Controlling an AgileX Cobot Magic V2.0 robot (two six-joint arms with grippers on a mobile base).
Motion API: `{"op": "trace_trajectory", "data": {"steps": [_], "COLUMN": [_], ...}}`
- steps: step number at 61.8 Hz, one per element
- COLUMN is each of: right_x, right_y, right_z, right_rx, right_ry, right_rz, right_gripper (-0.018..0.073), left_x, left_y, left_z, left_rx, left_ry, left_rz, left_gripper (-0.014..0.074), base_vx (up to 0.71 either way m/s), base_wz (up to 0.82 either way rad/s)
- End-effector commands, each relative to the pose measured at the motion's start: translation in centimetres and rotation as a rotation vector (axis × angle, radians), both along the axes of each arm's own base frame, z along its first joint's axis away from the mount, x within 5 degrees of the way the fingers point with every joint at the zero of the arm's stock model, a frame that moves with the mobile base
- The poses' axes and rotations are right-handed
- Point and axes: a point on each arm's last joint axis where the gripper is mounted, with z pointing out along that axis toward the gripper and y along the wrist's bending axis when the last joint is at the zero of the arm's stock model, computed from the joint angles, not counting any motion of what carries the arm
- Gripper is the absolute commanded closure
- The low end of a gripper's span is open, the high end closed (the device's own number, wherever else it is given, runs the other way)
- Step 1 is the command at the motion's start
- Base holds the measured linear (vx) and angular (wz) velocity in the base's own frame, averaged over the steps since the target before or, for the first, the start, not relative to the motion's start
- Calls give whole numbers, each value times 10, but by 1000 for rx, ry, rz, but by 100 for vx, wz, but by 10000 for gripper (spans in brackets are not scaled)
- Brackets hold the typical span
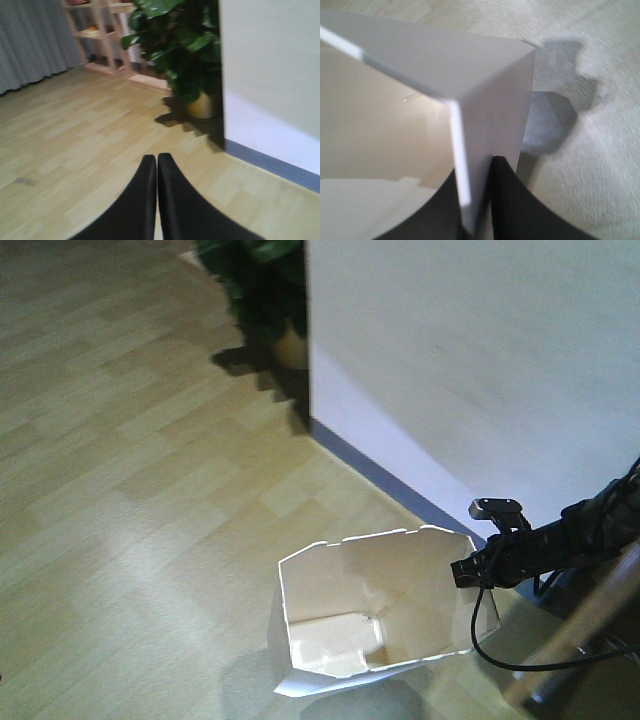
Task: Move trash bin to bedside with robot
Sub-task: 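Hold the bin in the right gripper while the base turns toward the bed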
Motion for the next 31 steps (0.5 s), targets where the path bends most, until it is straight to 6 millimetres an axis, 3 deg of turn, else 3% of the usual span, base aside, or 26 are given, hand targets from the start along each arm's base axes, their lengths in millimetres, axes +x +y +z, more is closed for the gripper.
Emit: {"op": "trace_trajectory", "data": {"steps": [1,31], "right_x": [16,16], "right_y": [14,13], "right_z": [42,41], "right_rx": [225,221], "right_ry": [-83,-83], "right_rz": [-3,-4], "right_gripper": [566,566], "left_x": [1,1], "left_y": [-1,-1], "left_z": [-3,-3], "left_rx": [-12,-12], "left_ry": [-54,-54], "left_rz": [-15,-15], "left_gripper": [602,602], "base_vx": [17,20], "base_wz": [73,77]}}
